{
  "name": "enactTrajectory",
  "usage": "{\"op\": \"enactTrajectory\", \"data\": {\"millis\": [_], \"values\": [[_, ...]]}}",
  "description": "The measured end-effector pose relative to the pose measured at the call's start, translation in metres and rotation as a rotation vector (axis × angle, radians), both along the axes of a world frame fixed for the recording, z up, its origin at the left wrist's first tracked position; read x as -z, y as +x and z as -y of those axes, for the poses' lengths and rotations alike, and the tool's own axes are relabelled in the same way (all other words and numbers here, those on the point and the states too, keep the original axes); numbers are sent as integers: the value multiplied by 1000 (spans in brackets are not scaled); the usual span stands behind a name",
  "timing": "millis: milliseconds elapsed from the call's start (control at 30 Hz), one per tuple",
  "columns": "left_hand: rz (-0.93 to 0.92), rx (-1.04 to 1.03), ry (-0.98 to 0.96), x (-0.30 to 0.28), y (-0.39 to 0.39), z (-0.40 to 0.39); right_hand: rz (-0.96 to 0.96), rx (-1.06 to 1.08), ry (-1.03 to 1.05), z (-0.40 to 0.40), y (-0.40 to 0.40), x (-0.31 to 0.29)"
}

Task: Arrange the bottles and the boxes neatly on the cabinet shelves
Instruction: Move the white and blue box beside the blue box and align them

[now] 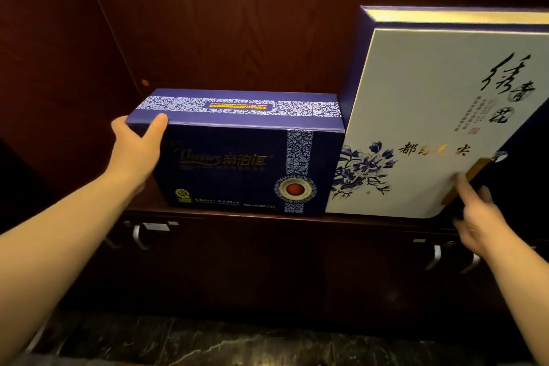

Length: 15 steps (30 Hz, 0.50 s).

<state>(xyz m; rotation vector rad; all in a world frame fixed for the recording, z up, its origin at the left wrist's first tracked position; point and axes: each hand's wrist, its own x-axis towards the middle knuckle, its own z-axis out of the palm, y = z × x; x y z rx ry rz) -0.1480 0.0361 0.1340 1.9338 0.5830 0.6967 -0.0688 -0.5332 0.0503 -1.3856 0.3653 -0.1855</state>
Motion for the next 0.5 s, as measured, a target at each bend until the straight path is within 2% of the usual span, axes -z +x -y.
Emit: {"op": "enactTrajectory", "data": {"millis": [67,233,500], "values": [[5,-8,-69,7,3,-1,-11,5,0,-1,2,0],[53,17,-84,9,6,-6,-24,15,-27,-2,6,5],[-10,33,-194,9,2,6,-29,60,-118,-8,2,10]]}}
